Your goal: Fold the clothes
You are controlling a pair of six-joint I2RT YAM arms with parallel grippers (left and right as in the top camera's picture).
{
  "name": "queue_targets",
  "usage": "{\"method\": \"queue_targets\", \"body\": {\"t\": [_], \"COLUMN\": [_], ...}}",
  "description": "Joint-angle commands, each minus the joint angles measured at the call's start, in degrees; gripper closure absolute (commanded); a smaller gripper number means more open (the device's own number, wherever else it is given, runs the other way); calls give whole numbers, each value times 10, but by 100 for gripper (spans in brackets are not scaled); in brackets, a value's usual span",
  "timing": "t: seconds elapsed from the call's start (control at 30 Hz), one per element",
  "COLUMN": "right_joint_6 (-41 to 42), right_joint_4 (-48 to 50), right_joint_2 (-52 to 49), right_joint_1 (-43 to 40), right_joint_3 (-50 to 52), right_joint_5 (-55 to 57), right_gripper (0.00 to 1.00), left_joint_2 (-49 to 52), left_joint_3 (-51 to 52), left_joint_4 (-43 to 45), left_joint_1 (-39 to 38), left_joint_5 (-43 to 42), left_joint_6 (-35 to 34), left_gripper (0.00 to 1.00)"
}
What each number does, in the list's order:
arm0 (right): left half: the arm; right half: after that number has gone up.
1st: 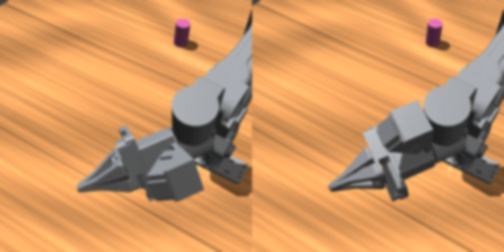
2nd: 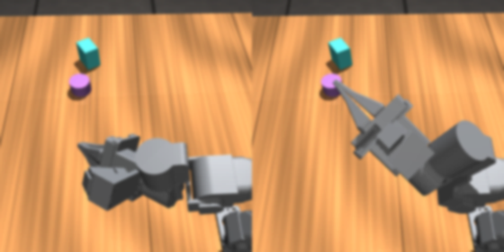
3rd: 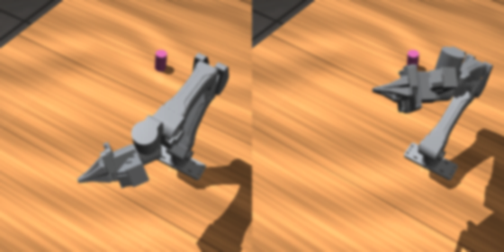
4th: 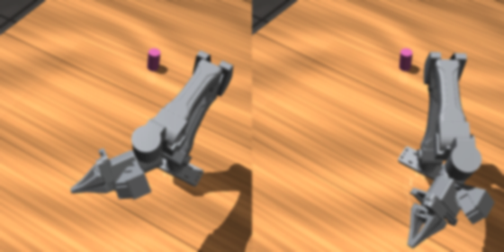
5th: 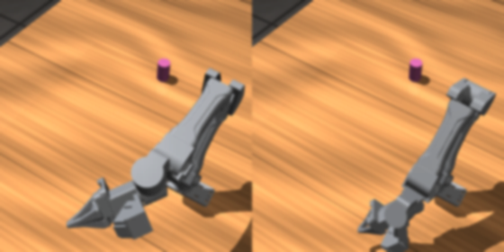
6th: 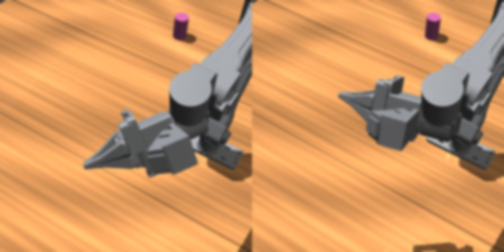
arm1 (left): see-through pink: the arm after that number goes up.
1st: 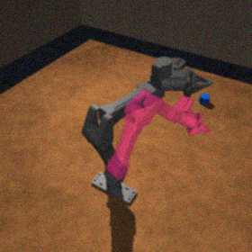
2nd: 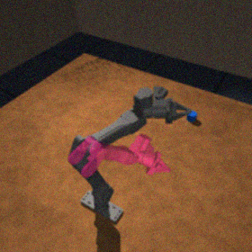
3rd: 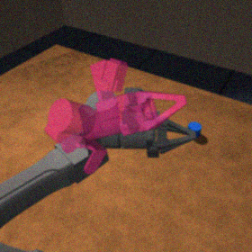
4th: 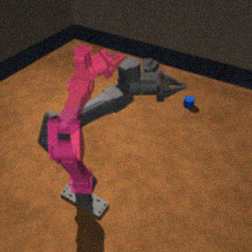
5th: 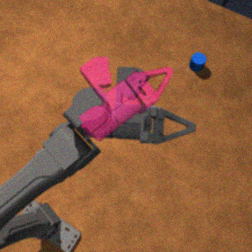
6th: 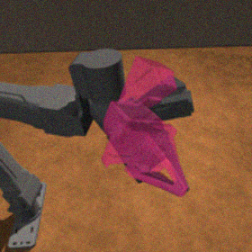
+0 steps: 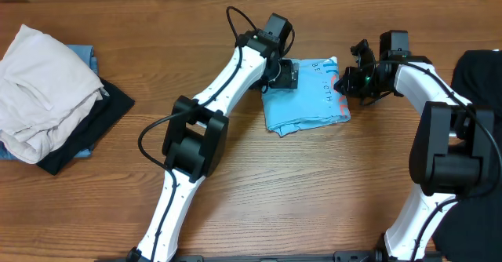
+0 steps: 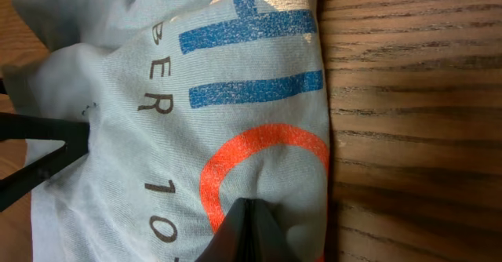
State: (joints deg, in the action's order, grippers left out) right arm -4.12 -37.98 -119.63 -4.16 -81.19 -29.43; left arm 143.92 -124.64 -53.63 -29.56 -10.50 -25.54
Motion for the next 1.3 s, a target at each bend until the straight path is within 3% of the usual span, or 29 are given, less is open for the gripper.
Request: {"method": "queue_targets", "body": {"t": [0.0,0.1,0.13,0.33,0.37,0.43,0.47,0.57,0.7,0.83,0.9,0.97,1.03,1.07,1.1,1.27], "right_joint_6": [-4,-4,-4,-4,-4,-4,-4,-4,-4,16,91,104,104,104,103,103], "right_joint_4": [2,2,2,2,2,3,3,3,-2,-46,-54,-68,-91,-101,-106,-104], "right_joint_2": [1,1,1,1,1,1,1,1,7,71,120,132,132,132,132,132], "right_joint_1": [-3,-3,-3,-3,-3,-3,-3,-3,-5,-16,-37,-57,-76,-84,-88,-88], "right_joint_3": [10,10,10,10,10,10,10,10,-16,-83,-85,-85,-85,-85,-85,-85], "right_joint_5": [-3,-3,-3,-3,-3,-3,-3,-3,-14,10,110,131,131,131,132,132], "right_gripper": [96,96,96,96,96,96,96,96,96,96,85,57,46,12,0,0], "left_joint_2": [30,30,30,30,30,30,30,30,30,24,24,24,23,23,23,23], "left_joint_3": [41,43,45,94,113,135,139,139,127,32,-44,-107,-167,-199,-235,-257], "left_joint_4": [-3,-2,2,21,36,52,57,73,75,-4,-54,-89,-122,-141,-163,-207], "left_joint_1": [-13,-13,-13,-13,-13,-13,-13,-13,1,30,48,61,73,80,88,113], "left_joint_5": [1,35,35,34,30,27,25,19,27,98,99,99,101,110,122,115], "left_joint_6": [-13,-13,-13,-35,-42,-45,-45,-31,47,69,76,76,76,75,75,44], "left_gripper": [33,34,24,0,7,41,62,95,96,96,96,96,96,96,96,96]}}
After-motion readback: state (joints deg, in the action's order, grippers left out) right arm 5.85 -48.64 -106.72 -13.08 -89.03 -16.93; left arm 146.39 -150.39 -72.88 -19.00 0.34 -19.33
